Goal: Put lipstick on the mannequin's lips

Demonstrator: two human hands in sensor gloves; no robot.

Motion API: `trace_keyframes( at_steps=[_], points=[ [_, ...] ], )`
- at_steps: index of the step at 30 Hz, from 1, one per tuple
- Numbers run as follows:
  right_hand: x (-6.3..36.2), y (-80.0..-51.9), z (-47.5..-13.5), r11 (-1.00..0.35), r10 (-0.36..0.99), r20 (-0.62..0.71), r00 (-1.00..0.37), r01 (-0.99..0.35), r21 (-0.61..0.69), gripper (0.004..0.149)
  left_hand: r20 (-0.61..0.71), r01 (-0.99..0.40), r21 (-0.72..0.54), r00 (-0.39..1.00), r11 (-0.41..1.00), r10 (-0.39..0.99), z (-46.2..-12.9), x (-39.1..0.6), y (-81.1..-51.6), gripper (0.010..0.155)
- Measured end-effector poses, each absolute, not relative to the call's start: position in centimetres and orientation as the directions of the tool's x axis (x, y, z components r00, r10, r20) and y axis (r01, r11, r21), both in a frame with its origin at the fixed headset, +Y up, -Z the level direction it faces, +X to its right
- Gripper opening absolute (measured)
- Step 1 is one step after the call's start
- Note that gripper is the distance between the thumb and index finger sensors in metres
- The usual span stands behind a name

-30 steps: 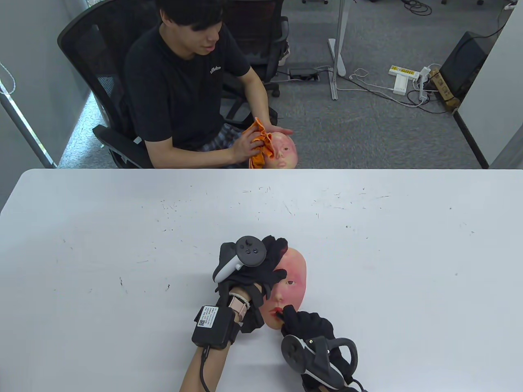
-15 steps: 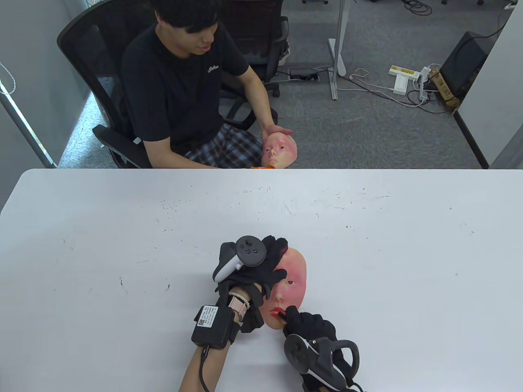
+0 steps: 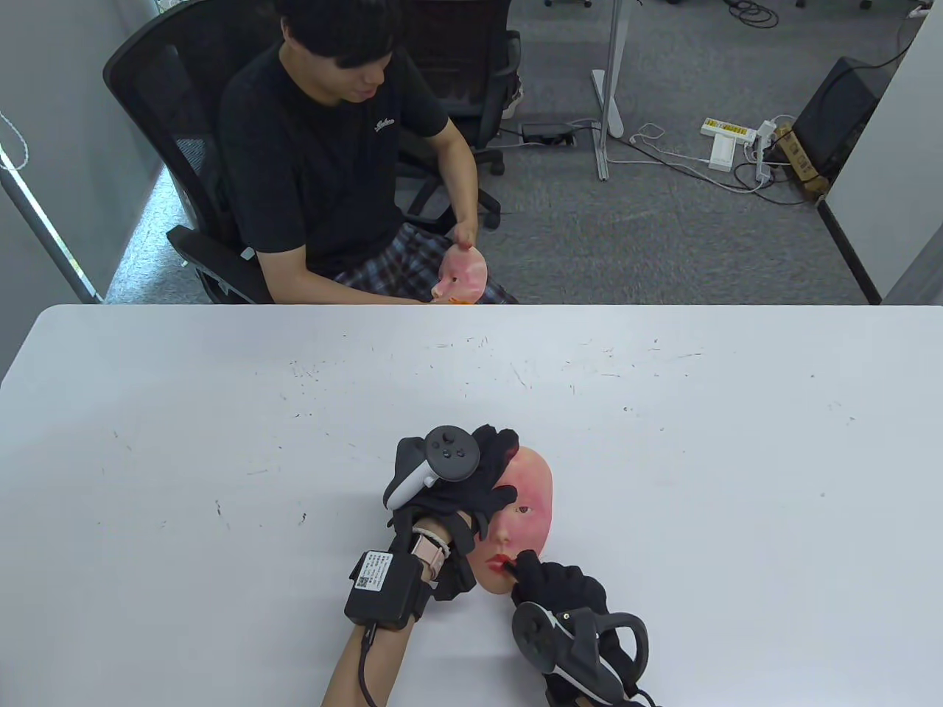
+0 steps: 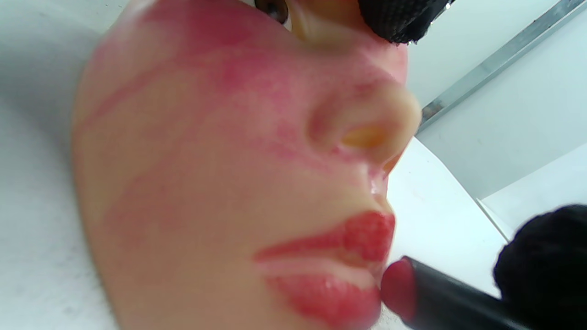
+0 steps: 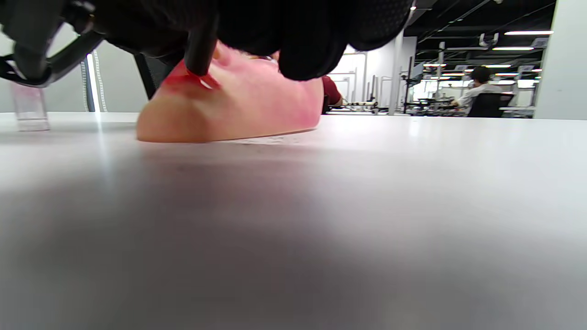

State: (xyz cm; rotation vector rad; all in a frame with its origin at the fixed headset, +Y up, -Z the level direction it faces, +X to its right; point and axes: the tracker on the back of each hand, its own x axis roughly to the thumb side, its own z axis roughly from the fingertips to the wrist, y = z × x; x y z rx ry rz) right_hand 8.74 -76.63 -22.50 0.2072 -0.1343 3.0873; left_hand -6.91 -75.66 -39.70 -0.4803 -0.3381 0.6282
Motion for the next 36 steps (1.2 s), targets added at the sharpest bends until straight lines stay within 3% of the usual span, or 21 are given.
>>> trace_keyframes(
  at_steps=[7,17,36],
  points=[
    [7.0,-76.7,-22.6,-0.997,0.003,0.209,-0.978,-0.019,-0.072,0.052,0.155,-0.472,-0.524,0.766,0.709,0.624,-39.7,-6.9,-75.6,0.08],
    [9.0,-76.7,-22.7,-0.997,0.05,0.106,-0.993,-0.056,-0.056,0.052,0.157,-0.47,-0.525,0.766,0.709,0.623,-39.7,-6.8,-75.6,0.08],
    [8.9,-76.7,-22.6,-0.997,0.043,0.117,-0.992,-0.05,-0.057,0.052,0.154,-0.469,-0.529,0.767,0.707,0.623,-39.7,-6.8,-75.6,0.08]
  ],
)
